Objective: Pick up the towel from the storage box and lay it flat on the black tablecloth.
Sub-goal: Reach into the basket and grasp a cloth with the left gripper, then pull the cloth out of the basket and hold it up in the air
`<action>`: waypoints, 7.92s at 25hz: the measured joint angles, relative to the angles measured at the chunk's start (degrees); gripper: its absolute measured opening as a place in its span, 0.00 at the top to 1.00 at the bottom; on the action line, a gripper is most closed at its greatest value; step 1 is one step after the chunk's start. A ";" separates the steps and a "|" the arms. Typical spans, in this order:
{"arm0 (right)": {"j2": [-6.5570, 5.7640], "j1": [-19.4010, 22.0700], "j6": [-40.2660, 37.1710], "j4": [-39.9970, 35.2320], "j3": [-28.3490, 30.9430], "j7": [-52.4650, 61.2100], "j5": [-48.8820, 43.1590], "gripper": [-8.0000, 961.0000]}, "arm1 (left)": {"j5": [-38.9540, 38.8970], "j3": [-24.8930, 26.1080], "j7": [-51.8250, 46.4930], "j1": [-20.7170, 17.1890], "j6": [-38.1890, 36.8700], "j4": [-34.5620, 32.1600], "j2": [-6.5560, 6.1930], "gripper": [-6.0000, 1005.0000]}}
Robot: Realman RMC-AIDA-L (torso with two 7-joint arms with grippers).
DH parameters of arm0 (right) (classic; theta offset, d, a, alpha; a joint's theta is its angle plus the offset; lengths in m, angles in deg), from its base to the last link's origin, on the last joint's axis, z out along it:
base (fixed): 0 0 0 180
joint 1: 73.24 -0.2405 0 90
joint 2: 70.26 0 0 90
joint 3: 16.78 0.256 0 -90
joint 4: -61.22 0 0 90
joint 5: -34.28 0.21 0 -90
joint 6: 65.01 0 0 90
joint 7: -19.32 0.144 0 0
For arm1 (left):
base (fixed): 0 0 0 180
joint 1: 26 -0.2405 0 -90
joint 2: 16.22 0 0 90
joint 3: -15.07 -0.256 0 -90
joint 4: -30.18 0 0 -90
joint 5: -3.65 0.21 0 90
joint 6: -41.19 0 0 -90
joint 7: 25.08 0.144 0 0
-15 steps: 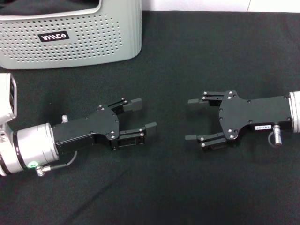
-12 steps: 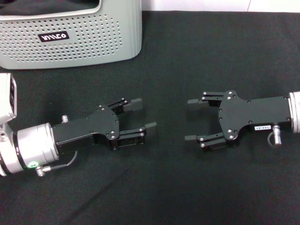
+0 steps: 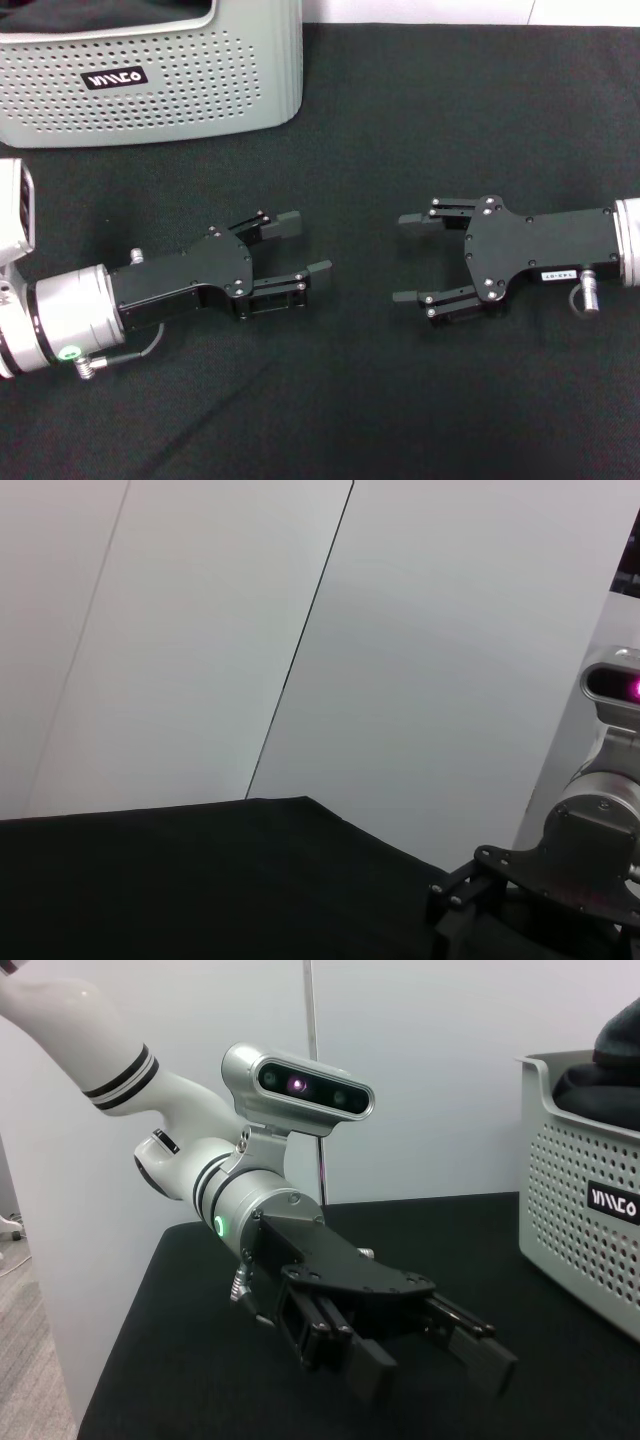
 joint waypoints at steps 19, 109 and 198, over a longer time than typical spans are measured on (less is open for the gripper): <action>1.73 3.78 -0.78 0.28 11.02 -5.39 0.44 0.11 | -14.70 0.98 4.26 0.12 0.54 1.31 1.50 0.12; 1.93 2.57 -10.02 4.47 12.92 -7.56 1.00 0.11 | -60.17 1.67 71.26 6.85 12.30 1.49 5.22 0.13; 1.84 2.52 -9.94 7.31 13.45 -9.82 2.08 0.11 | -53.92 -11.05 20.35 -3.28 -9.63 7.00 2.98 0.94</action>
